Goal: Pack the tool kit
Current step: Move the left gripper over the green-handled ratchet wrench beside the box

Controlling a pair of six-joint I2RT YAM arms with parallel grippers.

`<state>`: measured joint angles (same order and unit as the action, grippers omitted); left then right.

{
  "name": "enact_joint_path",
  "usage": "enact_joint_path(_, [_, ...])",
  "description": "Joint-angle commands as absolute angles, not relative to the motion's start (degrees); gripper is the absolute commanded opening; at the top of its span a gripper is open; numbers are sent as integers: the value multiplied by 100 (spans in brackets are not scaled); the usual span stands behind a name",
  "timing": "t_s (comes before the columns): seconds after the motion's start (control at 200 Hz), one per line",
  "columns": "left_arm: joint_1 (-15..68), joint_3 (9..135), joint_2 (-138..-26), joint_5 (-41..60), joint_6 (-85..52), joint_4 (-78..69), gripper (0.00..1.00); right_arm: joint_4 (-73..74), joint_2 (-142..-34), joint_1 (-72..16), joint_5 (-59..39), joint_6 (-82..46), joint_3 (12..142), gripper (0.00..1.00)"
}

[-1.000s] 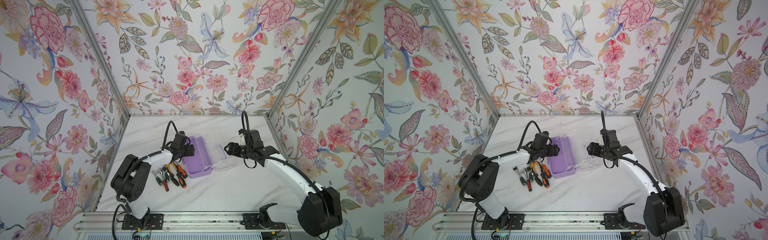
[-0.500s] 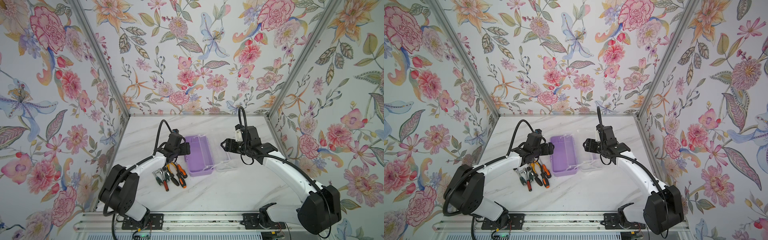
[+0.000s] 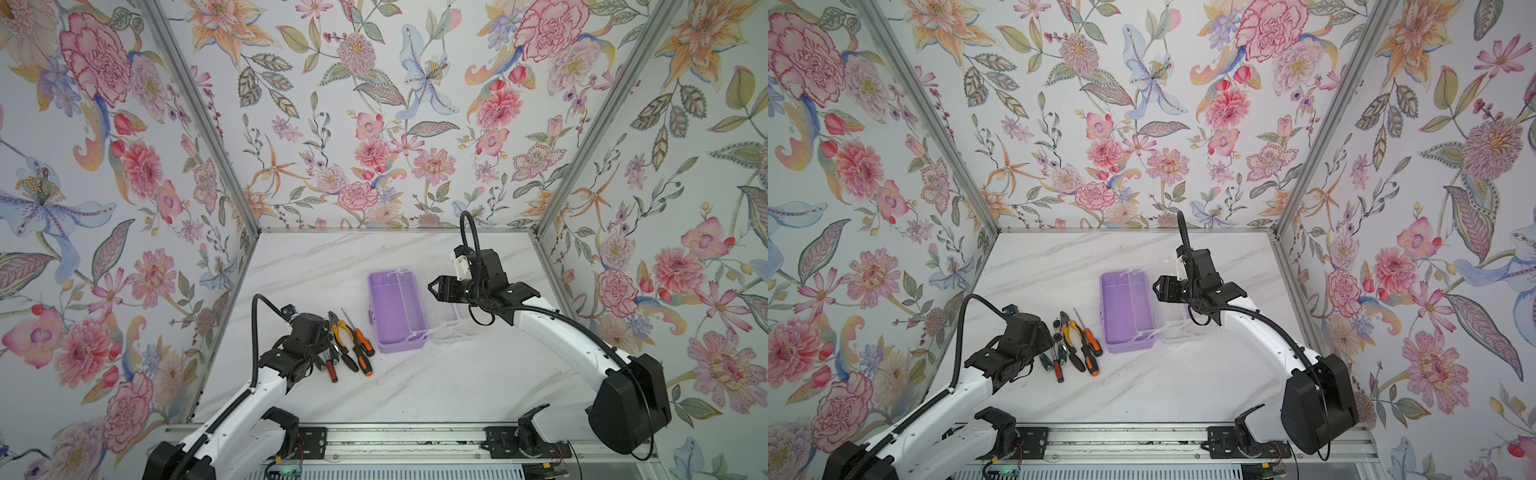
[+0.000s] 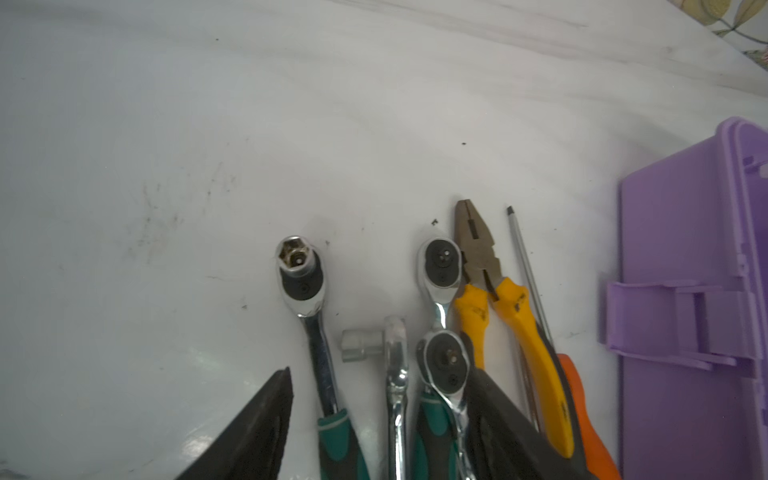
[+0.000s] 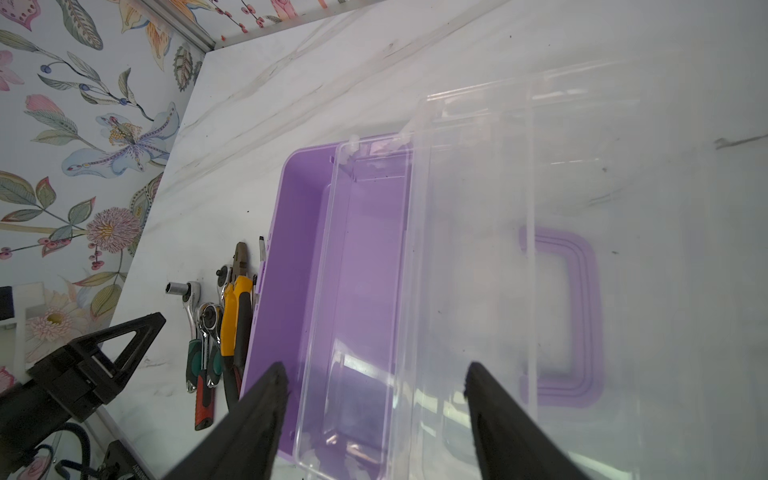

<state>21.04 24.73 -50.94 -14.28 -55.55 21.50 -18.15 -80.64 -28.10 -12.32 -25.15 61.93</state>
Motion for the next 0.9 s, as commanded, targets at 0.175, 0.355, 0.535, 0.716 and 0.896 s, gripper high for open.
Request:
enact_joint_path(0.175, [1600,1883,-4926,-1459,-6040,2066,58,-1567,-8182,-2721,-1590,-2415,6199,69])
enact_joint_path(0.355, [1496,1852,-5362,-1382,-5875,1628,54,-1538,-8157,-2670,-1673,-2444,6156,69])
enact_joint_path(0.535, [1416,1949,-5892,-1311,-5672,1223,53,-1539,-8182,-2644,-1682,-2467,6135,69])
enact_joint_path(0.716, [1343,2038,-6311,-1332,-5536,961,53,-1537,-8222,-2621,-1696,-2517,6100,69])
enact_joint_path(0.896, [1293,2131,-6633,-1226,-5436,714,52,-1485,-8324,-2609,-1744,-2554,6100,69])
